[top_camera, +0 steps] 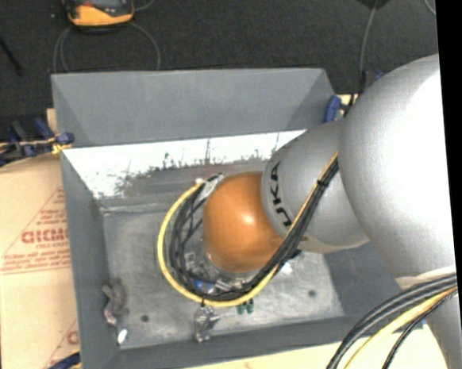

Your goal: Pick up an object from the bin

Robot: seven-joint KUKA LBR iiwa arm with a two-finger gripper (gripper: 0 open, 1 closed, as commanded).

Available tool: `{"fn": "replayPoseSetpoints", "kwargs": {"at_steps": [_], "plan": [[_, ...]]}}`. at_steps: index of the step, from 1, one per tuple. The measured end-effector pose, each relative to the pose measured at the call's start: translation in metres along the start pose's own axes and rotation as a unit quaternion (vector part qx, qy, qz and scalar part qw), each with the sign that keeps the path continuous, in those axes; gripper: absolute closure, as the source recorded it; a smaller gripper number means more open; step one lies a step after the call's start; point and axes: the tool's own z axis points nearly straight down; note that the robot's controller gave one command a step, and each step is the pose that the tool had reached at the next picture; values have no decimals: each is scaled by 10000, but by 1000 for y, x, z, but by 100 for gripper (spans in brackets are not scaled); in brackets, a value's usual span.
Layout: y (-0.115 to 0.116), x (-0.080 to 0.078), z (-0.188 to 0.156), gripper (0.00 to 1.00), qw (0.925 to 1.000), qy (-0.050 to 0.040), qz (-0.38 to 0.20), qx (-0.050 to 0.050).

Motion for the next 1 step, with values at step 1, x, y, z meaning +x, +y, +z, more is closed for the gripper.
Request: {"fn": "replayPoseSetpoints", "kwargs": {"at_steps": [1], "plan": [[-60,-26,-30,0,9976,27,697,20]]}}
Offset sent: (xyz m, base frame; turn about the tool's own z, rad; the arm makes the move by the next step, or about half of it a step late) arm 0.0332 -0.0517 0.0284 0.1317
